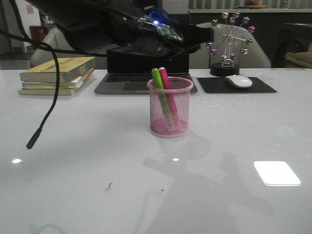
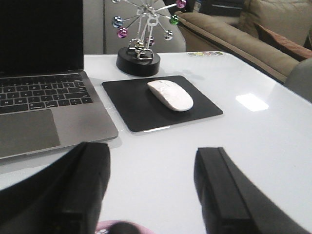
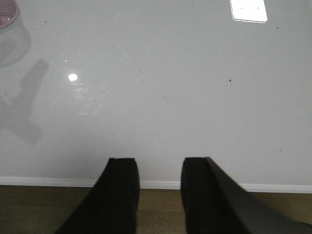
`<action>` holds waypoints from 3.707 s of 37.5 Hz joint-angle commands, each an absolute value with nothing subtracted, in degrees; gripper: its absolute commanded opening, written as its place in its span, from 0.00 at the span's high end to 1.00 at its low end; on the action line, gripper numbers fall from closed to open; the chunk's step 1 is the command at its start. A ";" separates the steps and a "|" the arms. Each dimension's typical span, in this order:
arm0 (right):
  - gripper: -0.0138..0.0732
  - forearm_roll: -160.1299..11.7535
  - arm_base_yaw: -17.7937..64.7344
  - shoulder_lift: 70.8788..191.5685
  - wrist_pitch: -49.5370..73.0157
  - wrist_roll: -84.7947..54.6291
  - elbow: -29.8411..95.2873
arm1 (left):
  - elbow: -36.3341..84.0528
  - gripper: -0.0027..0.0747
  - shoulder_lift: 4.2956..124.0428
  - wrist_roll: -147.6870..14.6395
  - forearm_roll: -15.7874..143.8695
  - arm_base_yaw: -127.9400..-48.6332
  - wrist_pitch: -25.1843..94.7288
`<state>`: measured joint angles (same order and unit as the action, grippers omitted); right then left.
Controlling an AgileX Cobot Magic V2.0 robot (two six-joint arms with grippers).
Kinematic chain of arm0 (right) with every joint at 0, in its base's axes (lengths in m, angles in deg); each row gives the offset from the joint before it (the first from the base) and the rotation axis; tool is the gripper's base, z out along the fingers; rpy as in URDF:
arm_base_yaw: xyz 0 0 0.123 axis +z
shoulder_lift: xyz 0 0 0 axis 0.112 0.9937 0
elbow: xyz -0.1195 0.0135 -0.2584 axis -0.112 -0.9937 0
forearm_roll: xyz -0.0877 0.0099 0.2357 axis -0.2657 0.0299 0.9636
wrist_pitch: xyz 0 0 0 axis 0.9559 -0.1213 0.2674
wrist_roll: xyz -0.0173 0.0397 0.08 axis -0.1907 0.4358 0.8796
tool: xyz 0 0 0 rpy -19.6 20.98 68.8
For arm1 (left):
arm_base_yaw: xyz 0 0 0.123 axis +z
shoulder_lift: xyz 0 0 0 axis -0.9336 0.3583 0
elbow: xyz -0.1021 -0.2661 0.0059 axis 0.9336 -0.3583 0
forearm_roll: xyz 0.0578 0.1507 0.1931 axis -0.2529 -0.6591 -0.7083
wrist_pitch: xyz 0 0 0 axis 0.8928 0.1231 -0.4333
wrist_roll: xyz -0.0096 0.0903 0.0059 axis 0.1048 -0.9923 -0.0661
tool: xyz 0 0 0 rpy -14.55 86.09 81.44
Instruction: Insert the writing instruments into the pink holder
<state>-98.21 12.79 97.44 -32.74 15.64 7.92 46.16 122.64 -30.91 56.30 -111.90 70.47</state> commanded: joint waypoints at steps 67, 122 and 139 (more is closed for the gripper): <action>0.43 -99.91 12.40 97.75 -23.72 15.58 9.36 | -1.74 0.43 19.46 -30.37 41.00 -78.83 21.92; 0.82 -96.32 12.40 97.58 -20.91 15.58 9.36 | -1.74 0.43 19.46 -30.37 41.00 -78.83 21.92; 0.82 -92.03 12.40 81.93 -4.28 7.77 4.33 | -1.74 0.43 19.46 -30.37 41.00 -78.83 21.92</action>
